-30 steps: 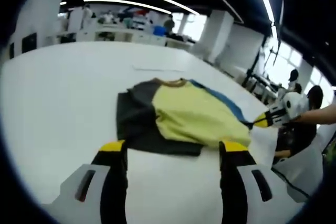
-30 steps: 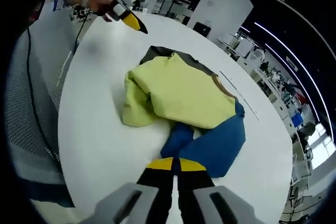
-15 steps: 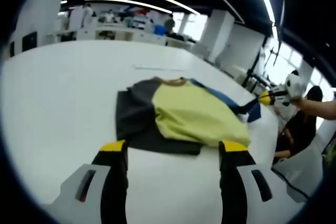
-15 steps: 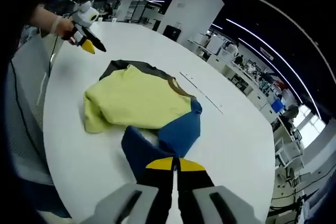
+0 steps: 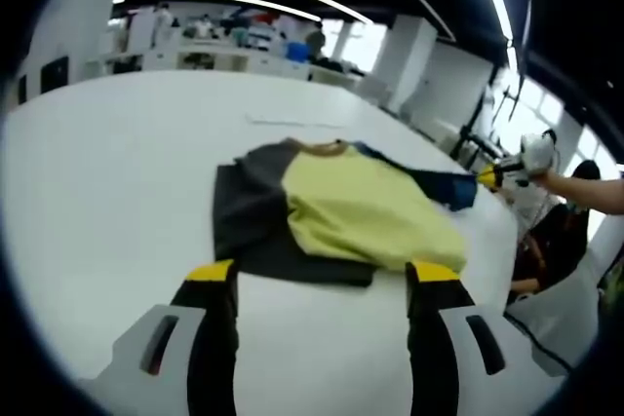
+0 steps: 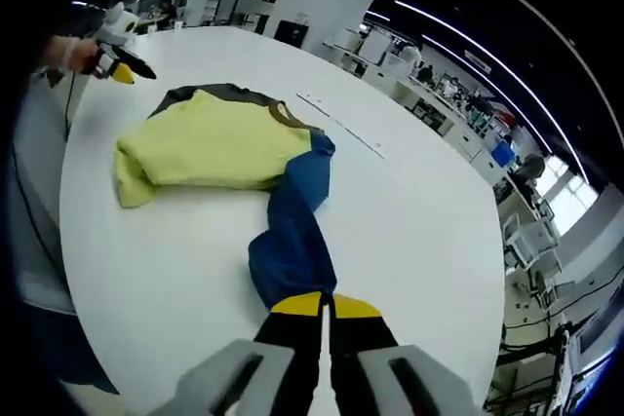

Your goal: Fold the garment on the visible template until the final outline fits inside the template.

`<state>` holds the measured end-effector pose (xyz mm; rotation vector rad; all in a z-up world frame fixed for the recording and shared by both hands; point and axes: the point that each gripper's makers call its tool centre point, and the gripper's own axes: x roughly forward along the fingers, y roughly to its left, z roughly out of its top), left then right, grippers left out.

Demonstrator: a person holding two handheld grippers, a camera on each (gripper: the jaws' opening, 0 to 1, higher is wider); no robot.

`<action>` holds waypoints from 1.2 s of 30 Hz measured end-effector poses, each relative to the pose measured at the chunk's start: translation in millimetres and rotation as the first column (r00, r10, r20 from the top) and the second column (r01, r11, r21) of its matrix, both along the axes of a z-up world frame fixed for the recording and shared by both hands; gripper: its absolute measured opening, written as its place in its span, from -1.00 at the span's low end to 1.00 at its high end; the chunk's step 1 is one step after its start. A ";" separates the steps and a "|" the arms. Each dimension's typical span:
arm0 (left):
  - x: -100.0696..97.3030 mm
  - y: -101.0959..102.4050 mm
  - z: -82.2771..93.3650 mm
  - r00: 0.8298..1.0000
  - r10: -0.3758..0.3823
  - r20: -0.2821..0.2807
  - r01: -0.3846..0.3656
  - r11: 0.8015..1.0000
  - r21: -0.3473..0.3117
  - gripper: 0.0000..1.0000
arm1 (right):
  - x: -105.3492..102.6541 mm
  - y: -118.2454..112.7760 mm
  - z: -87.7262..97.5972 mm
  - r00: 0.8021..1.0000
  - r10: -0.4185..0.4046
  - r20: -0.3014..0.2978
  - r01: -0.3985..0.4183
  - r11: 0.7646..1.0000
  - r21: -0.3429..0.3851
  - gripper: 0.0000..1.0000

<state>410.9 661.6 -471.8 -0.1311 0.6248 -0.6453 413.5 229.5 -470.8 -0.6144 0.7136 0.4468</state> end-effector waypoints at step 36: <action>0.3 3.5 -6.2 0.999 0.022 -0.030 -0.022 0.999 0.024 0.31 | 19.2 -58.7 -62.2 0.970 -0.163 -0.180 0.159 0.987 -0.037 -1.00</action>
